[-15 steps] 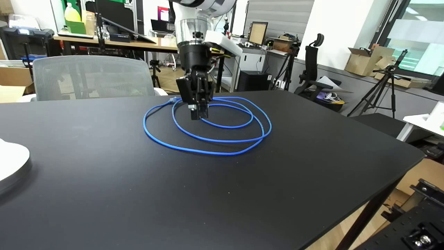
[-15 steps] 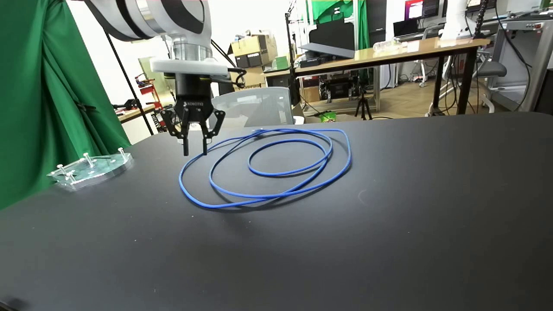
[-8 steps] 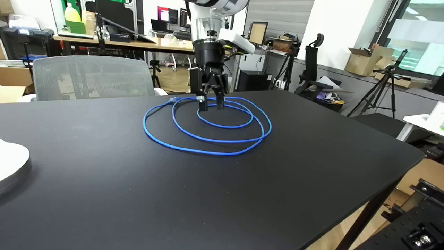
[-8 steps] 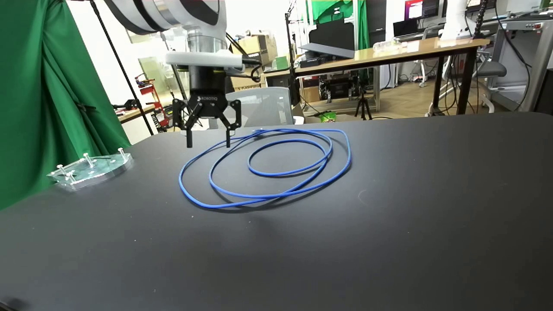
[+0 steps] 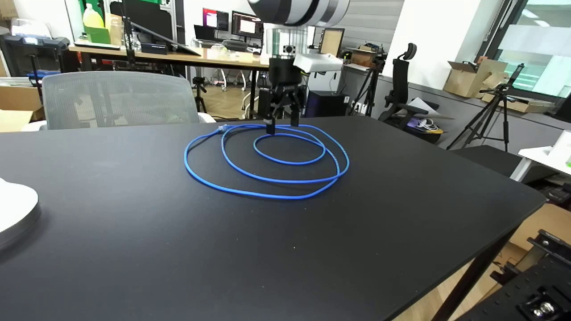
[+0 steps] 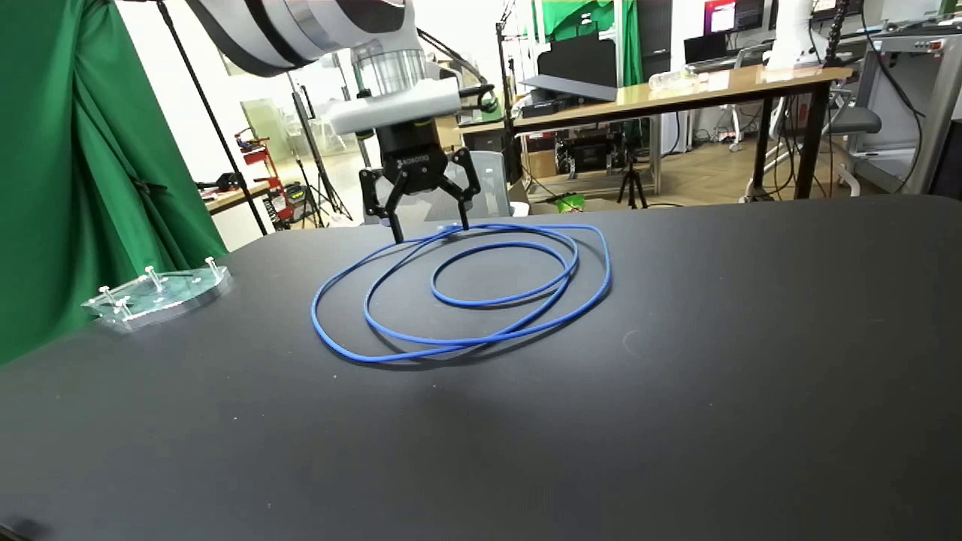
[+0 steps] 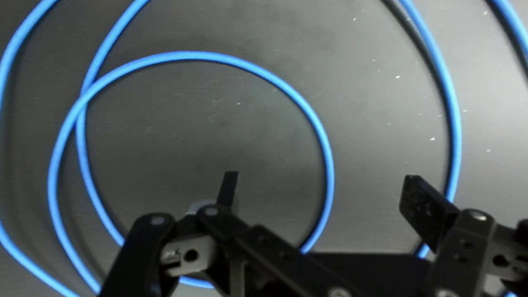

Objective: Coil the cord

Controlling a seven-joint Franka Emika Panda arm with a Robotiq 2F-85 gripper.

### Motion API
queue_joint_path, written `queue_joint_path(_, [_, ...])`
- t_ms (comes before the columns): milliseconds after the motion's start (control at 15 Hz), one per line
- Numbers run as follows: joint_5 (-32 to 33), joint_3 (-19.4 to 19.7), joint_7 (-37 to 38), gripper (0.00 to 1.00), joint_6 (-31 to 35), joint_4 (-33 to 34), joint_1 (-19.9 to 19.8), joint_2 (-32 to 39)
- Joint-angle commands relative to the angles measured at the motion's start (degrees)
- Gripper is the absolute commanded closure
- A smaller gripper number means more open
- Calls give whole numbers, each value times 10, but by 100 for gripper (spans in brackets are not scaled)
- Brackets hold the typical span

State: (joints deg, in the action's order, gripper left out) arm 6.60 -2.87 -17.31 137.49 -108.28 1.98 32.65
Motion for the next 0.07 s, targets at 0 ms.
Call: queue_joint_path(0, [33,35,80,0,70,-51,13,-22])
